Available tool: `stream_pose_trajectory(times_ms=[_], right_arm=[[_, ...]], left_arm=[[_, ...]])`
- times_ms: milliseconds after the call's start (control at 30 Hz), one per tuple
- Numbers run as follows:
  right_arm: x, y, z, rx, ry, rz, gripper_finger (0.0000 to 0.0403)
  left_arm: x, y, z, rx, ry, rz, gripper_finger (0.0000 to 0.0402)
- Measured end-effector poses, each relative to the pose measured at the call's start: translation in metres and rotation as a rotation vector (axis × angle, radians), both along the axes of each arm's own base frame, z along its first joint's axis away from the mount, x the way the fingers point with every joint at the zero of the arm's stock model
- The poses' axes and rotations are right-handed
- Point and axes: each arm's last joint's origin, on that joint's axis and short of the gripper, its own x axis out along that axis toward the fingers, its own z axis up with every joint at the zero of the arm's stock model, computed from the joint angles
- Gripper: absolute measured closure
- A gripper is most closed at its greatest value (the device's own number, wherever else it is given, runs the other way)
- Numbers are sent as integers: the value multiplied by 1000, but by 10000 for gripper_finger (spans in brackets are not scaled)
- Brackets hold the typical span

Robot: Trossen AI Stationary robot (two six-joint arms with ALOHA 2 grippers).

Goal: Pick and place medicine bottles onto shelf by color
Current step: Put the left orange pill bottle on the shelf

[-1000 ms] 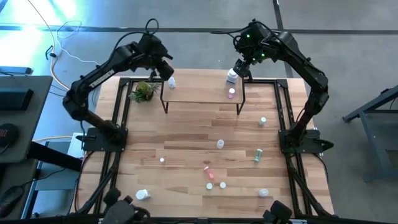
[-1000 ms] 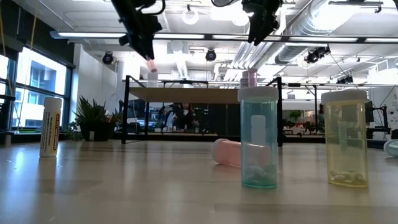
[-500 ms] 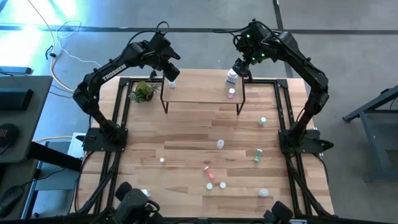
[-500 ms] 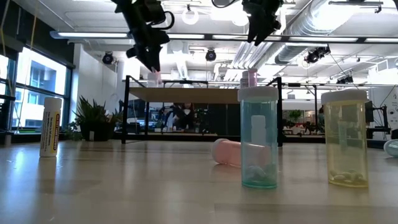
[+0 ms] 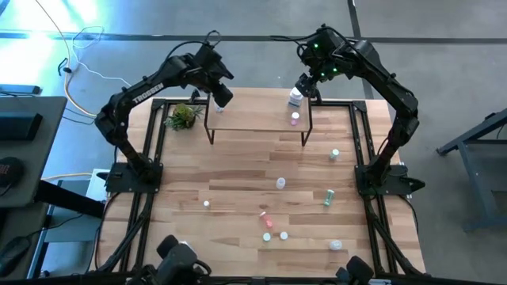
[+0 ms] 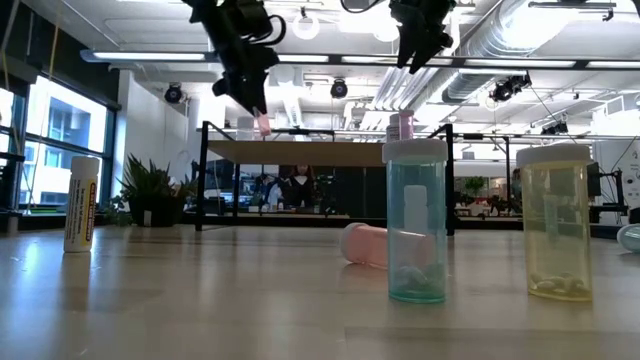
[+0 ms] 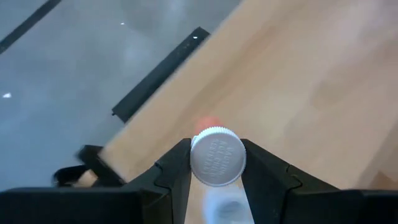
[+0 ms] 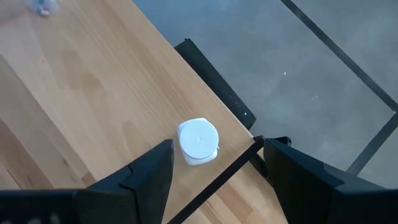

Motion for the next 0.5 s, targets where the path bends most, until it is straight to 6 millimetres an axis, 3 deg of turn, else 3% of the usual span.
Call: stream_pose_trajectory(times_ms=[500], right_arm=[[0, 0, 0, 9, -12, -20, 163]], left_arm=[[31, -42, -4, -59, 63, -150, 286]])
